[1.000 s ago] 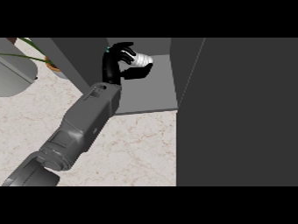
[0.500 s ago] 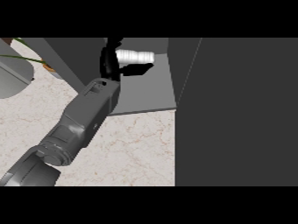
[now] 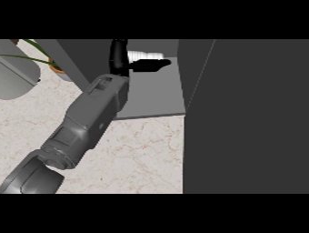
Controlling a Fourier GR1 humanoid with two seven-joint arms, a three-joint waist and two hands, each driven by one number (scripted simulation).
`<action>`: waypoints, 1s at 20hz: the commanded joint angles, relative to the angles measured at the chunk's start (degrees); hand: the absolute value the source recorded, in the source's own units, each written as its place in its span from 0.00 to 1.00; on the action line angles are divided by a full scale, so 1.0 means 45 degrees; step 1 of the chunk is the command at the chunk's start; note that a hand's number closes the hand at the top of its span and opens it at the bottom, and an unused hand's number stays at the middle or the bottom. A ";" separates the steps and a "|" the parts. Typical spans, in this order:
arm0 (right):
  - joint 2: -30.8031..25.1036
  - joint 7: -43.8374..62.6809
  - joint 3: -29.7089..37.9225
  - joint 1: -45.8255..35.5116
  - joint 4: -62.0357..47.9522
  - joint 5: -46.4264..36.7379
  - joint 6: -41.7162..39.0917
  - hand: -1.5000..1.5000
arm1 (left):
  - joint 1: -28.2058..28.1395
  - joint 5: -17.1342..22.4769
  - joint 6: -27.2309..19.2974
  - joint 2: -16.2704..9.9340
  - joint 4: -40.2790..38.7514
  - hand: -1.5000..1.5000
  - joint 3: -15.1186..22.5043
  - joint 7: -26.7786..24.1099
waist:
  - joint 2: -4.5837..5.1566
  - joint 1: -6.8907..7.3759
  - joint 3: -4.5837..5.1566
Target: Pick up the bottled water, place it into the cabinet and close the cabinet
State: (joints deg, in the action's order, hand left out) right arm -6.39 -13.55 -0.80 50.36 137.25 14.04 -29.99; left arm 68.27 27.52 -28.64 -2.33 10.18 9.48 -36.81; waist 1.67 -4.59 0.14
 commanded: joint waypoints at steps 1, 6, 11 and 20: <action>-0.0254 0.0629 0.0161 0.0241 0.0758 0.0971 -0.0045 0.00 | 0.0359 0.0217 0.1026 0.0129 0.0124 0.00 -0.0364 -0.0313 | -0.0045 0.0097 -0.0012; 0.0006 0.1078 0.0020 0.0375 0.1414 0.0922 0.0373 0.00 | 0.0098 0.0137 0.1529 0.0504 0.0571 0.00 -0.0411 -0.0381 | -0.0284 0.0604 -0.0021; 0.0748 0.1070 -0.0945 -0.0316 0.0548 -0.0257 0.0787 0.00 | -0.1007 0.0183 0.1734 0.0453 0.1399 0.00 -0.0200 -0.0570 | -0.0364 0.0862 -0.0024; 0.0567 0.1454 -0.1038 0.0451 0.1340 0.0257 0.0803 0.00 | -0.4364 0.1742 0.2243 0.0517 0.5588 0.00 0.2563 0.0091 | -0.0483 0.0806 -0.0022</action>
State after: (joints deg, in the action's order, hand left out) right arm -4.34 -9.71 -4.50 50.52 137.65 14.21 -27.37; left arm 54.67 32.91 -20.01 -0.07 27.87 16.22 -37.21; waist -0.36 -1.21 0.04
